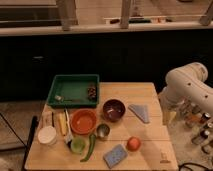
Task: Place towel in red bowl
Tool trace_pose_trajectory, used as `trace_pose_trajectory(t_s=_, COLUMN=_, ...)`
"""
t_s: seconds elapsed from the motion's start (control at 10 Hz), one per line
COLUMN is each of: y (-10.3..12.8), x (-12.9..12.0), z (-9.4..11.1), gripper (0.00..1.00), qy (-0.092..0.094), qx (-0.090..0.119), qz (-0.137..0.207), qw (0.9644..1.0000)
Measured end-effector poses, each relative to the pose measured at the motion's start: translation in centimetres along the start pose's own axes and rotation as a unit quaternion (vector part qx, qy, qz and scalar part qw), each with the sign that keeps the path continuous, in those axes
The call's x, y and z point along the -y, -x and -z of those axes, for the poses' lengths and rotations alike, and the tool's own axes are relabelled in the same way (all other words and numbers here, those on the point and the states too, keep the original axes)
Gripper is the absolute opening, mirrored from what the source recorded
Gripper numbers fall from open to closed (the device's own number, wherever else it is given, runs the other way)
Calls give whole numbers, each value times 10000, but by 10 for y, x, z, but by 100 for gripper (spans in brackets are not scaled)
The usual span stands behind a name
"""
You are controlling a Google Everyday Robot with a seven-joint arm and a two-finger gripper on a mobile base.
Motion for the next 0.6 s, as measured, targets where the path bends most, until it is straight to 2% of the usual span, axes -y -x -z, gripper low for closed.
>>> trace_pose_trajectory(t_s=0.3, y=0, x=0, z=-2, gripper=80, qy=-1, qx=10, qz=1, qw=10000)
trace_pose_trajectory(t_s=0.6, y=7, x=0, z=-36, gripper=80, qy=16, qx=85, qz=78, qw=9999)
